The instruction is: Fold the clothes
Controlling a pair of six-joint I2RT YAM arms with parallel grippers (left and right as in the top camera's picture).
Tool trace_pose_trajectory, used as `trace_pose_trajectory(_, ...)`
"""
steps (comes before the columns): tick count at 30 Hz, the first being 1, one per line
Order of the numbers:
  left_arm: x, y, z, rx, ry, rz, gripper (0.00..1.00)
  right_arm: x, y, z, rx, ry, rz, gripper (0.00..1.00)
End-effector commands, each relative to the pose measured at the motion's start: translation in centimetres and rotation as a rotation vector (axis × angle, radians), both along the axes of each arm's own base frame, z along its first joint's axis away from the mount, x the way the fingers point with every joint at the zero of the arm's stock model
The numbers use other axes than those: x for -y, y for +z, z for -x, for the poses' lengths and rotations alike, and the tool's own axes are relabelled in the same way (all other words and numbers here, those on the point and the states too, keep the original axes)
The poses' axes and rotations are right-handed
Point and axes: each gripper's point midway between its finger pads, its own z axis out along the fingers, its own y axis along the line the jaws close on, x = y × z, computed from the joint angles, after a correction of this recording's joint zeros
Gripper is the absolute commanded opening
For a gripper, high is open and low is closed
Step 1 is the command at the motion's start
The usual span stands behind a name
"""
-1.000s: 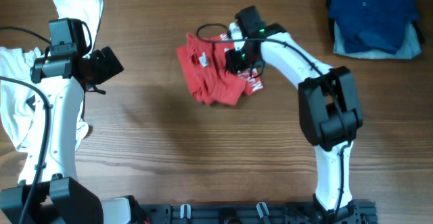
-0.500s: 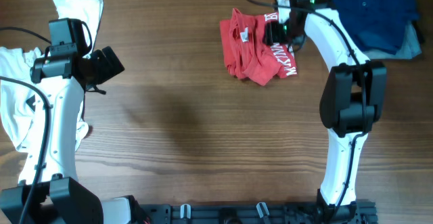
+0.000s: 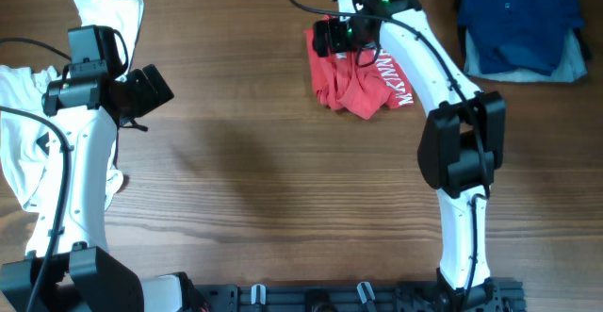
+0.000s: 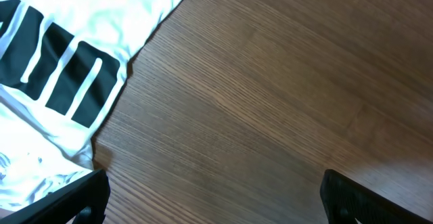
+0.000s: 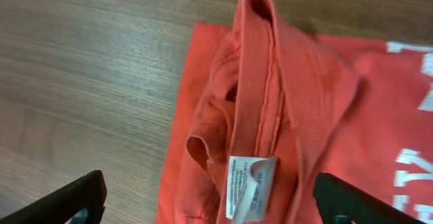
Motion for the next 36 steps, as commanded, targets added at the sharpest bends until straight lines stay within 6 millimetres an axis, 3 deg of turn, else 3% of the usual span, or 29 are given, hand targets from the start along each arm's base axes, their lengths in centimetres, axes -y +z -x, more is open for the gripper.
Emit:
trace_pose_trajectory(1,0.1,-0.3,0.2,-0.003,0.001,0.01,1.0,0.3,-3.5,0.2,-0.066,-0.046,0.033,1.0)
trace_pose_trajectory(9,0.3,-0.3,0.1,-0.002,-0.005,0.023,1.0,-0.9,-7.4,1.7,-0.137,-0.016,0.083,0.99)
trace_pose_trajectory(12,0.3,-0.3,0.1,-0.002,-0.005,0.023,1.0,-2.1,-7.4,2.4,-0.136,0.02,0.099,0.9)
trace_pose_trajectory(16,0.3,-0.3,0.1,-0.002,-0.005,0.023,1.0,-2.5,-7.6,2.9,-0.113,0.024,0.186,0.89)
trace_pose_trajectory(22,0.3,-0.2,0.0,0.004,-0.005,0.021,1.0,-1.8,-7.7,3.2,-0.099,-0.03,0.278,0.92)
trace_pose_trajectory(23,0.2,-0.1,-0.2,0.011,-0.005,0.02,1.0,-1.7,-7.7,3.2,-0.101,-0.032,0.282,1.0)
trace_pose_trajectory(29,0.2,0.0,-0.5,0.025,-0.005,0.018,1.0,-0.3,-7.0,3.5,-0.104,-0.093,0.334,1.0)
trace_pose_trajectory(36,0.2,0.0,-0.5,0.028,-0.005,0.017,1.0,0.2,-3.0,2.8,-0.026,-0.124,0.342,1.0)
